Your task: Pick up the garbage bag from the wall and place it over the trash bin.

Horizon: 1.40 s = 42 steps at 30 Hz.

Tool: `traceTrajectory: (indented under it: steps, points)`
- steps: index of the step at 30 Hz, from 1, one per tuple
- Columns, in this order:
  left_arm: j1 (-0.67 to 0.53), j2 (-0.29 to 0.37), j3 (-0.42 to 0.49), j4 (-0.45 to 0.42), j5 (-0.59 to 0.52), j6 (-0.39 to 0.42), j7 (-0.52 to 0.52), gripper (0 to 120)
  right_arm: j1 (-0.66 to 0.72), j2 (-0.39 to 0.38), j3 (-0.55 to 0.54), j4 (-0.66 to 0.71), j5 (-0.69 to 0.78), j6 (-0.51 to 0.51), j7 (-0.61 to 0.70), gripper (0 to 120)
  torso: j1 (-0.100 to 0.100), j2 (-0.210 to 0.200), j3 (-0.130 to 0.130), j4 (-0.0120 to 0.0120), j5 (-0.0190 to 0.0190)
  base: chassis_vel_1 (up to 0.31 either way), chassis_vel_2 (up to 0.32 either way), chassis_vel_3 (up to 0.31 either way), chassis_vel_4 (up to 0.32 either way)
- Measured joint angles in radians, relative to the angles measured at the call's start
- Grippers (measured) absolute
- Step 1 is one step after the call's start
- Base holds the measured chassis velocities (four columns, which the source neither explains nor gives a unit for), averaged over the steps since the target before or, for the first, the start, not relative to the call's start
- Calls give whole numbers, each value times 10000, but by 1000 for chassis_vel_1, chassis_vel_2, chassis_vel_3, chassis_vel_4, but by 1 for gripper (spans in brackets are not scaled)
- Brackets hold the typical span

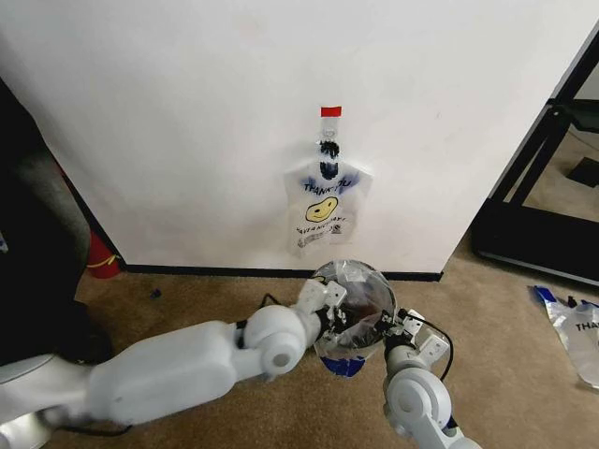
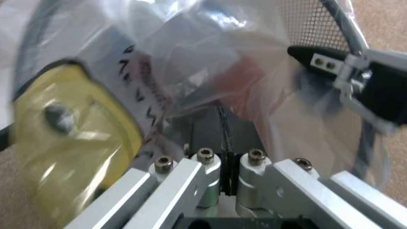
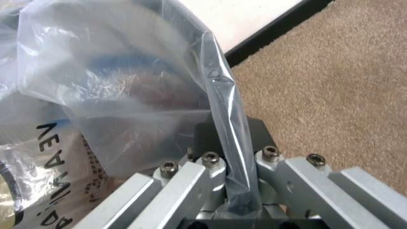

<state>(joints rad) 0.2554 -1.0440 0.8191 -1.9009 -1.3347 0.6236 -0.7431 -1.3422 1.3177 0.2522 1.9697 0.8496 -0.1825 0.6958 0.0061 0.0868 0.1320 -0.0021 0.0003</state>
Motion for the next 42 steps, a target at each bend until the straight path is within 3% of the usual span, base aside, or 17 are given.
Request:
traceTrajectory:
  steps: [4, 11, 27, 42]
  points:
    - [-399, -1180, 478, 1245, -155, 156, -185, 0, 49, 26, 13, -49, -64, 60, -61, 0, 0, 0, 0, -3, -2, 0, 0, 0, 0]
    - [-496, -2195, 758, 3064, 111, 238, -131, 0, 4, -26, 7, 92, -73, 69, -116, 0, -1, 0, 0, -2, -1, 0, 0, 0, 0]
    - [-271, -2823, 806, 5321, 823, 27, 618, 0, -89, -144, -218, 462, -58, 35, -276, 0, -1, 2, -1, 0, -3, 0, 0, 0, 0]
    - [-91, -3364, 939, 6420, 1567, -193, 1174, 0, -172, -128, -318, 538, 24, -9, -321, 0, -1, 2, -1, -2, -3, 0, 0, 0, 0]
